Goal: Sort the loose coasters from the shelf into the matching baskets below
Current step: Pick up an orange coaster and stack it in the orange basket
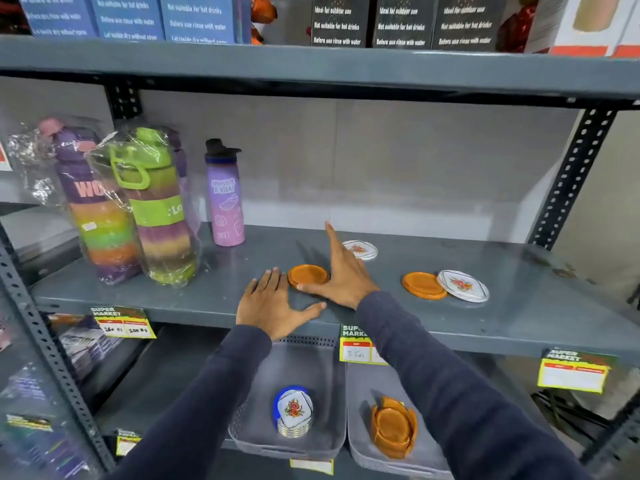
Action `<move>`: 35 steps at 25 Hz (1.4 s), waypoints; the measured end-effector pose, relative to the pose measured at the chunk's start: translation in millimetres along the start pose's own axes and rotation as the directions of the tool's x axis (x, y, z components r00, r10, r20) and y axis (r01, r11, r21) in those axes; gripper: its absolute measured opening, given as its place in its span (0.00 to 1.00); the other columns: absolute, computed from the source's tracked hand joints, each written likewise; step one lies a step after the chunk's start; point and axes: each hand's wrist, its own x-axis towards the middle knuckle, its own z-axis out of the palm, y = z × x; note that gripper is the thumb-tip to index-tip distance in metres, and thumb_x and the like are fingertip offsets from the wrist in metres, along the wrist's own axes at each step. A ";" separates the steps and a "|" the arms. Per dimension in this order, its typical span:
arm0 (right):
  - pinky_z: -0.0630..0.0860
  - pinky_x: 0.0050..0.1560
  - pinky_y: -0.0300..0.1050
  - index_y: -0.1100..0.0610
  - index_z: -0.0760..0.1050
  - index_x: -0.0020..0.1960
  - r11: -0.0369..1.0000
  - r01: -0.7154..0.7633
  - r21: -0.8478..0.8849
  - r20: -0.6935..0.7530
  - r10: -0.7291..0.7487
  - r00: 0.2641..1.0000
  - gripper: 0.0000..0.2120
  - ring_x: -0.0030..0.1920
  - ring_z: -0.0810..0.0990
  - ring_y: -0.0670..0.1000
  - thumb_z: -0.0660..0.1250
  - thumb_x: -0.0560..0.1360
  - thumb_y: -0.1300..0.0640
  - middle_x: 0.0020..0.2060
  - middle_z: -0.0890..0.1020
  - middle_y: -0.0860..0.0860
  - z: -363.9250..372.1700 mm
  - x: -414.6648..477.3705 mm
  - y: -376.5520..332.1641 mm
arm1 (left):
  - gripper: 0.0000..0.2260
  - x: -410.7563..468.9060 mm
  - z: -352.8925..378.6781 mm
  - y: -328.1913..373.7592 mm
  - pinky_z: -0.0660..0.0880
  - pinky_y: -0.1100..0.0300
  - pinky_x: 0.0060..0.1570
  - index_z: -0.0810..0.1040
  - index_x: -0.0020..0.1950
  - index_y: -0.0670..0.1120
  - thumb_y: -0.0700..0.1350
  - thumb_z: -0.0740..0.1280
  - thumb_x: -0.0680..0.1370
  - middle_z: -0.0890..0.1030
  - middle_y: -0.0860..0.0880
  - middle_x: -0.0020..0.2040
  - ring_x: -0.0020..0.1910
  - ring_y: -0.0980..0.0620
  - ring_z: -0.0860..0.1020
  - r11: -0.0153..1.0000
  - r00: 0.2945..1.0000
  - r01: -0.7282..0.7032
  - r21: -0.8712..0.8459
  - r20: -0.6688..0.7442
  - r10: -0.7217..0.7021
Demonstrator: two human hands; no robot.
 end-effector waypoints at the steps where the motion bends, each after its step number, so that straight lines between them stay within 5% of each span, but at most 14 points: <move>1: 0.63 0.72 0.57 0.46 0.36 0.80 1.000 -0.024 -0.014 0.059 0.025 0.998 0.63 0.74 0.67 0.62 0.80 0.65 0.39 0.73 0.71 0.60 5.4 5.7 1.2 | 0.54 1.3 -0.3 -0.3 0.49 0.49 0.80 0.56 0.82 0.44 0.81 0.50 0.68 0.57 0.45 0.83 0.82 0.48 0.53 1.000 1.000 -0.005 0.016 0.005 0.005; 4: 0.59 0.71 0.57 0.43 0.36 0.80 0.993 -0.121 -0.011 0.151 0.122 0.981 0.61 0.75 0.66 0.61 0.78 0.66 0.37 0.72 0.72 0.60 24.6 19.1 11.6 | 0.54 3.1 0.5 -2.0 0.50 0.48 0.80 0.55 0.82 0.45 0.81 0.51 0.68 0.56 0.46 0.83 0.82 0.49 0.52 0.999 1.000 -0.017 0.050 -0.006 0.017; 8: 0.55 0.59 0.51 0.42 0.46 0.78 0.986 -0.109 0.127 0.068 0.101 0.992 0.54 0.72 0.68 0.57 0.80 0.65 0.41 0.65 0.79 0.53 32.1 22.2 23.2 | 0.55 4.9 0.0 -1.5 0.50 0.47 0.80 0.55 0.82 0.44 0.82 0.48 0.67 0.56 0.46 0.83 0.82 0.48 0.52 0.997 1.000 -0.016 0.081 0.012 0.015; 13: 0.56 0.61 0.49 0.40 0.52 0.74 0.979 0.118 0.165 -0.246 -0.075 0.966 0.51 0.68 0.69 0.52 0.82 0.63 0.43 0.65 0.77 0.47 -3.7 -5.1 4.9 | 0.57 3.6 -1.9 -0.6 0.50 0.47 0.79 0.54 0.83 0.45 0.82 0.45 0.66 0.55 0.46 0.84 0.82 0.48 0.52 0.995 0.999 -0.005 0.097 0.044 0.001; 18: 0.65 0.61 0.51 0.46 0.57 0.71 0.900 0.434 -0.042 -0.655 -0.353 0.668 0.50 0.67 0.74 0.50 0.84 0.60 0.44 0.69 0.73 0.43 -70.1 -68.1 -42.1 | 0.57 11.4 -4.2 2.5 0.54 0.49 0.76 0.59 0.81 0.50 0.84 0.46 0.61 0.61 0.51 0.81 0.80 0.50 0.57 0.995 0.997 0.061 0.082 0.048 -0.065; 20: 0.71 0.62 0.60 0.52 0.61 0.71 0.847 0.519 -0.119 -0.725 -0.431 0.537 0.48 0.67 0.75 0.52 0.84 0.61 0.44 0.70 0.68 0.37 -89.2 -94.0 -56.2 | 0.54 13.9 -4.3 4.4 0.58 0.50 0.72 0.63 0.78 0.52 0.84 0.48 0.62 0.66 0.53 0.76 0.77 0.51 0.62 0.993 0.997 0.067 0.102 0.029 -0.071; 22: 0.74 0.58 0.66 0.54 0.63 0.70 0.813 0.555 -0.175 -0.731 -0.485 0.480 0.46 0.67 0.75 0.54 0.84 0.61 0.44 0.69 0.63 0.30 -98.7 -108.9 -63.8 | 0.52 14.2 -3.9 4.6 0.59 0.49 0.70 0.64 0.77 0.53 0.84 0.48 0.62 0.68 0.52 0.74 0.75 0.50 0.64 0.990 0.998 0.065 0.122 0.016 -0.068; 27: 0.74 0.58 0.64 0.42 0.56 0.69 0.855 0.505 -0.118 -0.666 -0.446 0.598 0.48 0.66 0.77 0.57 0.84 0.61 0.43 0.67 0.67 0.35 -91.8 -127.8 -53.7 | 0.62 8.9 -8.1 3.5 0.58 0.47 0.73 0.63 0.78 0.52 0.87 0.38 0.54 0.66 0.50 0.77 0.78 0.48 0.61 0.994 0.998 0.059 0.089 0.013 -0.061; 31: 0.74 0.59 0.62 0.45 0.62 0.69 0.895 0.446 -0.022 -0.571 -0.378 0.729 0.47 0.65 0.77 0.57 0.86 0.59 0.44 0.68 0.71 0.38 -75.4 -156.6 -22.0 | 0.62 8.8 -14.3 6.9 0.45 0.45 0.79 0.54 0.83 0.49 0.81 0.38 0.54 0.49 0.50 0.85 0.83 0.50 0.43 0.997 0.991 0.051 0.062 0.121 -0.058; 35: 0.73 0.63 0.44 0.49 0.69 0.67 0.932 0.358 0.063 -0.426 -0.300 0.854 0.41 0.63 0.76 0.55 0.85 0.60 0.45 0.67 0.76 0.46 -38.8 -197.6 30.0 | 0.59 15.4 -4.7 0.3 0.48 0.43 0.79 0.54 0.83 0.49 0.85 0.44 0.61 0.52 0.51 0.84 0.82 0.51 0.49 0.996 0.992 0.040 0.084 0.119 -0.050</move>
